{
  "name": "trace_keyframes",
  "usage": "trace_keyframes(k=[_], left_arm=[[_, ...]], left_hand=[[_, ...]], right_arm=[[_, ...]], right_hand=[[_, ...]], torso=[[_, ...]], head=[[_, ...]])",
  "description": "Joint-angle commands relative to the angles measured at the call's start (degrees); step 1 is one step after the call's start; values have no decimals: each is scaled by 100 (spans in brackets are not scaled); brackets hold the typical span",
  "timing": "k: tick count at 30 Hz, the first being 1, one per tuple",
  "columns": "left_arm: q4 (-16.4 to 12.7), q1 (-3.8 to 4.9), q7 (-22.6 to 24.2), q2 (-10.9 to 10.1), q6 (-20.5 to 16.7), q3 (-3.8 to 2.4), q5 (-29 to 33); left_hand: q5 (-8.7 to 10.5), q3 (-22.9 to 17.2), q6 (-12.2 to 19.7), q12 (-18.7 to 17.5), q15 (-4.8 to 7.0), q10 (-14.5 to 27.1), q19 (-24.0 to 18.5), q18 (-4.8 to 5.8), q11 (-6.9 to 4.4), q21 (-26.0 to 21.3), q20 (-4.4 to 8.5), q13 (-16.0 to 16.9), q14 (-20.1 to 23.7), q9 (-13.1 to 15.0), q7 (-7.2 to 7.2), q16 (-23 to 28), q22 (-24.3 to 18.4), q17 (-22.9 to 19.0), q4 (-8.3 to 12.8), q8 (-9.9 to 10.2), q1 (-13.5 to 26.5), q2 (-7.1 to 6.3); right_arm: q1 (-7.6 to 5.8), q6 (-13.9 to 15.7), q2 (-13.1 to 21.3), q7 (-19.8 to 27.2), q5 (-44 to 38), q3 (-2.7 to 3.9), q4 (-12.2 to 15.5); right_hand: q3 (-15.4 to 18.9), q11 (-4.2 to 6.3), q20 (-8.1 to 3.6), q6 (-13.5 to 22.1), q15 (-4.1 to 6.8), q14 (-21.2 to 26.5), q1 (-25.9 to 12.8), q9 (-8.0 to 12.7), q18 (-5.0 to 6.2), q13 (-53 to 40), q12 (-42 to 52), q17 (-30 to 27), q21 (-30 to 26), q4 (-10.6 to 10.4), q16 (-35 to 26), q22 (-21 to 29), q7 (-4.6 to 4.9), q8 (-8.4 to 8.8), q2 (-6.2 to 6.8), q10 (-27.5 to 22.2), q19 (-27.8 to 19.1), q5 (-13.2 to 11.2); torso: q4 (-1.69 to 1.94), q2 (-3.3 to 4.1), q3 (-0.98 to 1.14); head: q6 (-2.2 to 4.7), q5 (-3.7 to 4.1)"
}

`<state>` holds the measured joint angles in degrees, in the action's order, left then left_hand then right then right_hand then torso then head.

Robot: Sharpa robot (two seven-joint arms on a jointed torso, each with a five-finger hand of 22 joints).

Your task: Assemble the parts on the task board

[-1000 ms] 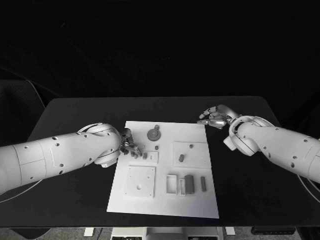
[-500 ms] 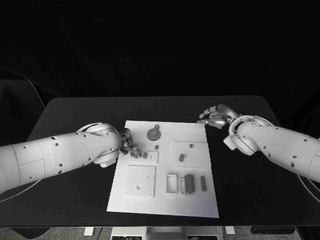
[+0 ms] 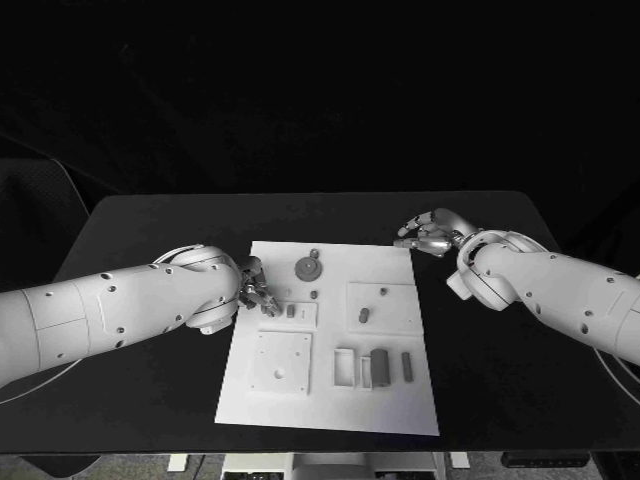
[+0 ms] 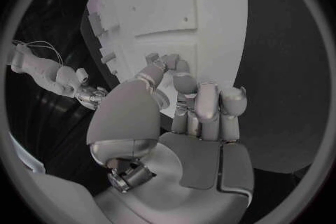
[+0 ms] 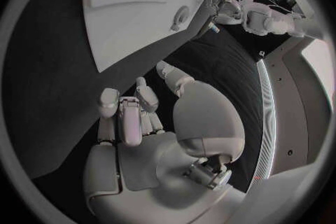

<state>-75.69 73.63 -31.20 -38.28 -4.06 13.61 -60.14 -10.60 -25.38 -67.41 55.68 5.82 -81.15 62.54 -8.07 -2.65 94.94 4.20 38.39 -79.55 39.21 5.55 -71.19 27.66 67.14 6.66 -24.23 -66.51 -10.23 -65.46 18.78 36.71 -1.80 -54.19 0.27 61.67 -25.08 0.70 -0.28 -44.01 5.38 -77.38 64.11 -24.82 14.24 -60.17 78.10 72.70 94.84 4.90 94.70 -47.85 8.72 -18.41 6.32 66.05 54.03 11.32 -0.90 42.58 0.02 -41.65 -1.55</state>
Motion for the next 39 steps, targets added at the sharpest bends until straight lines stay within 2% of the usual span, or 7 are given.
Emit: trace_keyframes(k=[1,11,17,22,27,39], left_arm=[[-33,-2,188,26,1,-3,106],[-33,-2,247,27,-71,-3,174],[-29,-2,253,31,-104,-4,196],[-16,-2,245,34,-145,-4,215],[-5,-2,238,36,-177,-4,217],[-7,-2,243,33,-259,-5,217]], left_hand=[[-20,-131,100,30,38,38,-38,-546,9,384,2,9,-9,12,84,-27,5,11,54,9,-400,358],[-22,-251,13,55,34,34,-30,-537,12,402,-9,23,-11,38,62,-52,9,19,1,-36,-464,528],[-21,-259,1,58,33,33,-30,-535,12,405,-10,24,-12,42,58,-55,10,20,-2,-44,-465,537],[-4,-185,-5,83,28,27,-24,-519,19,431,-22,39,-21,53,60,-82,19,29,-52,-49,-319,398],[10,-34,22,108,25,35,-24,-512,22,448,-28,55,-23,61,75,-103,21,31,-140,-34,-8,256],[16,48,50,126,26,35,-23,-515,19,455,-27,65,-26,63,84,-114,21,34,-158,-20,131,203]], right_arm=[[4,-80,-4,37,-10,1,9],[4,-82,-1,38,-10,1,10],[4,-86,-2,35,-10,1,10],[7,-91,-2,34,-10,1,9],[9,-91,-3,35,-10,1,8],[12,-90,-4,37,-10,1,9]], right_hand=[[-2,10,1,-73,0,30,-51,8,75,8,-2,4,329,-17,53,7,102,-22,1,-35,32,25],[-3,10,1,-73,0,37,-53,8,75,8,-2,-4,329,-18,50,7,102,-22,1,-35,32,25],[-4,10,1,-73,0,36,-54,8,75,8,-1,-3,329,-18,51,7,102,-23,0,-35,32,25],[-4,10,1,-73,0,38,-55,8,75,9,-1,-5,329,-18,51,7,102,-23,0,-35,32,25],[-5,10,1,-73,0,35,-56,8,75,9,-1,-2,329,-18,52,7,102,-23,0,-35,32,25],[-6,10,1,-73,0,43,-58,9,75,9,-1,-11,329,-18,49,8,102,-23,1,-35,32,25]], torso=[[-1,1,3],[-3,1,7],[-3,1,7],[-2,0,5],[-2,-1,5],[-1,0,4]], head=[[-2,3],[-4,11],[-4,11],[-3,11],[-3,13],[-2,11]])
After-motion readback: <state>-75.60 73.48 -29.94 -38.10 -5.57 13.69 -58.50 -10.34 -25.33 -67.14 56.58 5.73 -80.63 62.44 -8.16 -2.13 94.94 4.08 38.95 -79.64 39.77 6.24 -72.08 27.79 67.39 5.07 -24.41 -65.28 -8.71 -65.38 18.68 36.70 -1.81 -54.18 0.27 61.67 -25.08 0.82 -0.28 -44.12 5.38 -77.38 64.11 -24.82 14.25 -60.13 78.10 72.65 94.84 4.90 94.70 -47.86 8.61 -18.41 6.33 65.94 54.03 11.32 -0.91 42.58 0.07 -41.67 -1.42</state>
